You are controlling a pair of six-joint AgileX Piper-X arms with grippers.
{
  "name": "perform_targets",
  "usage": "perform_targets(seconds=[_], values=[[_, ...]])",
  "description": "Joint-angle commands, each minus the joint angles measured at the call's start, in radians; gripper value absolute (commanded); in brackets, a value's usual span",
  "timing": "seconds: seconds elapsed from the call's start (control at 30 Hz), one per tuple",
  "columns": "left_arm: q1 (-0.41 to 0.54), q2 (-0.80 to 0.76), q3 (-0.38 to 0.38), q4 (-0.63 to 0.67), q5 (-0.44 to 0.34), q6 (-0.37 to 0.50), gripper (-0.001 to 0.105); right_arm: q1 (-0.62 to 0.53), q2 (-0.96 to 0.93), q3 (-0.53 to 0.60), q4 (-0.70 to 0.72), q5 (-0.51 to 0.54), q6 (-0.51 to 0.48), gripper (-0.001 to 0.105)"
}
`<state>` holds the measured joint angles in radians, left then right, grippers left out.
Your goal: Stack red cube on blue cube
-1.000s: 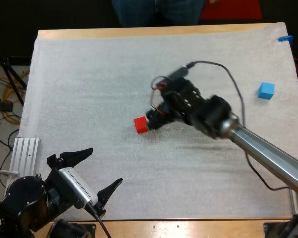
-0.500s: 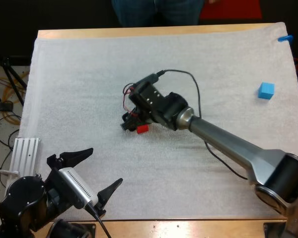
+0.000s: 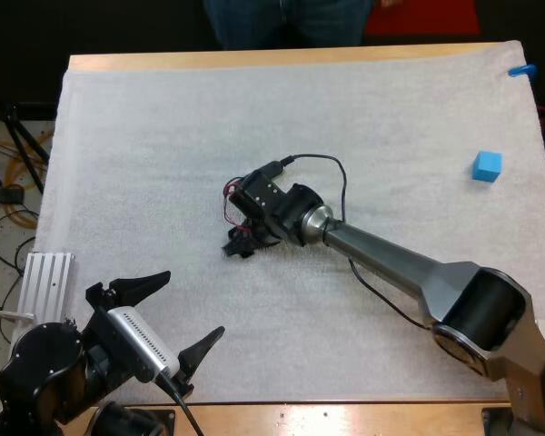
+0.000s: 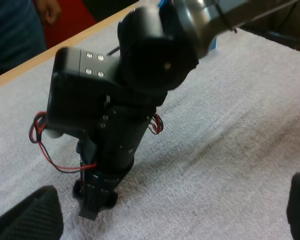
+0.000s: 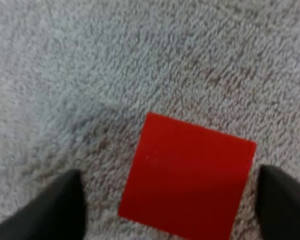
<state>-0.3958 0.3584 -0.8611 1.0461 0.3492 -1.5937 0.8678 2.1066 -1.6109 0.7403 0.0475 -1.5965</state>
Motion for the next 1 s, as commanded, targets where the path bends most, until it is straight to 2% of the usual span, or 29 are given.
perform_targets(seconds=[0.0, 0.07, 0.1, 0.17, 0.27, 0.43, 0.6, 0.97], values=[[-0.005, 0.003, -0.005, -0.004, -0.001, -0.001, 0.087, -0.001, -0.002, -0.01, -0.003, 0.001, 0.001, 0.053], [-0.005, 0.003, -0.005, -0.004, -0.001, -0.001, 0.087, -0.001, -0.002, -0.014, -0.003, 0.004, 0.001, 0.036], [-0.005, 0.003, -0.005, -0.004, -0.001, -0.001, 0.087, -0.001, -0.002, -0.016, -0.003, 0.006, 0.001, 0.033], [-0.005, 0.003, -0.005, -0.004, -0.001, -0.001, 0.087, -0.001, -0.006, -0.029, -0.003, 0.028, 0.001, 0.016], [-0.005, 0.003, -0.005, -0.004, -0.001, -0.001, 0.087, -0.004, -0.03, -0.049, -0.003, 0.042, -0.007, 0.003], [-0.005, 0.003, -0.005, -0.004, -0.001, -0.001, 0.087, -0.015, -0.106, -0.087, 0.026, 0.14, -0.057, 0.0], [-0.005, 0.003, -0.005, -0.004, -0.001, -0.001, 0.087, -0.073, -0.19, -0.108, 0.062, 0.144, -0.065, 0.0], [-0.005, 0.003, -0.005, -0.004, -0.001, -0.001, 0.087, -0.333, -0.328, -0.108, 0.231, 0.179, -0.065, 0.0]])
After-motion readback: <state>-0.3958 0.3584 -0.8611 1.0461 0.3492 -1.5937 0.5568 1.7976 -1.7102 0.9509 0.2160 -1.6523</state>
